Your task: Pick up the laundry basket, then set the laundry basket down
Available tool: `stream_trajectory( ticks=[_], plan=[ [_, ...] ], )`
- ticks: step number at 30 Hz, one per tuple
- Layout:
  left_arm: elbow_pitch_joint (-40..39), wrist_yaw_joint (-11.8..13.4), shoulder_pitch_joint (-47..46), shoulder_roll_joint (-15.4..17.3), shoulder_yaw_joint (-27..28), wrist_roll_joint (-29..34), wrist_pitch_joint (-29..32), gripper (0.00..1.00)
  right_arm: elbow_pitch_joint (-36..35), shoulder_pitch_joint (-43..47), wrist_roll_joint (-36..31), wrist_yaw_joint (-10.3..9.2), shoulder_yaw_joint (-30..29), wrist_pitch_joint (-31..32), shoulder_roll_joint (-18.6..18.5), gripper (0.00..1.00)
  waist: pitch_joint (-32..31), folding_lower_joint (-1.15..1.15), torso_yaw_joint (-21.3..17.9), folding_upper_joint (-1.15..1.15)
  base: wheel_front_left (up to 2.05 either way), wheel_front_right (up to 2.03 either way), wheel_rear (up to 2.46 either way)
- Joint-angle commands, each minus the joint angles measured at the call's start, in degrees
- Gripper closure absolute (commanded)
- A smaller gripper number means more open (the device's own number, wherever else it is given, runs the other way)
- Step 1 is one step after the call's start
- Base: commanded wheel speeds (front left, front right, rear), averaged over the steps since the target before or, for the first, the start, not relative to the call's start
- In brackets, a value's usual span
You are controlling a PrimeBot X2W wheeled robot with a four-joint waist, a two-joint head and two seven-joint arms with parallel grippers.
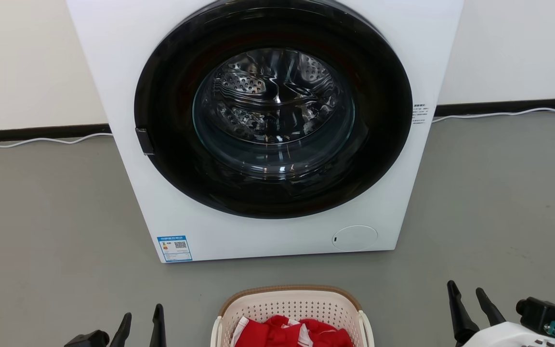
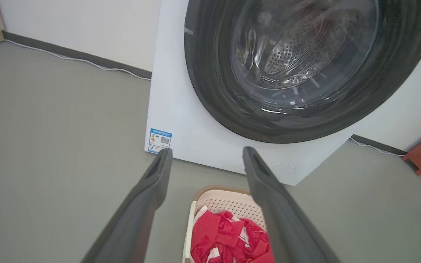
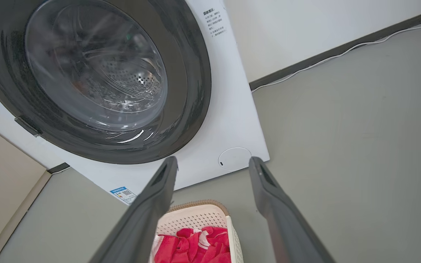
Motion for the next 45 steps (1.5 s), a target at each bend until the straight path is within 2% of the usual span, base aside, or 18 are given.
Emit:
stream_trajectory(
  ticks=[1,27,45],
  plan=[
    [-1.1,0.3,-1.8,0.9,1.1,1.7,-1.0,0.00,-0.7,-2.9,-1.6,0.54,1.3,-1.3,-1.2,0.00,-0.1,0.00,0.0,0.00,0.00,0.00,0.00],
    [0.1,2.8,-1.4,1.3,-1.6,18.6,-5.3,0.00,3.1,-5.3,-16.8,0.68,4.2,-5.6,-2.4,0.00,-1.4,0.00,-0.6,0.00,0.00,0.00,0.00],
    [0.3,3.2,-1.3,1.3,-1.6,18.3,-5.3,0.00,3.7,-5.1,-17.2,0.68,3.2,-5.6,-1.9,0.00,-1.3,0.00,-0.6,0.00,0.00,0.00,0.00]
  ],
)
